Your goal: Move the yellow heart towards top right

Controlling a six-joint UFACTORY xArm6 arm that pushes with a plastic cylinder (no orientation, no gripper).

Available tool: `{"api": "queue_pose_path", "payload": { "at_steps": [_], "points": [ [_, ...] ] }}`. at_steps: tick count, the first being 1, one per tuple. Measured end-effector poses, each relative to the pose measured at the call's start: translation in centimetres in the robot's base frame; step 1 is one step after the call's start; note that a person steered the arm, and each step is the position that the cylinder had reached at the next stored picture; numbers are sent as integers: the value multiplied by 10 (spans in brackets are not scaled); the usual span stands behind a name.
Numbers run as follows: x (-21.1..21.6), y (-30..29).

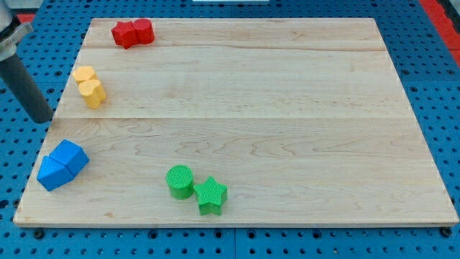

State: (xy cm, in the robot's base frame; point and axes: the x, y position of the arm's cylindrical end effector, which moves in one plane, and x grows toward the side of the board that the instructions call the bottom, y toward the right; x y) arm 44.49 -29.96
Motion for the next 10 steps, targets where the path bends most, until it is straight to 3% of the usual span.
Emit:
{"api": "queue_pose_path", "payload": {
  "at_steps": [3, 8, 10],
  "points": [
    [-10, 17],
    [-120, 171],
    [-124, 165]
  ]
}}
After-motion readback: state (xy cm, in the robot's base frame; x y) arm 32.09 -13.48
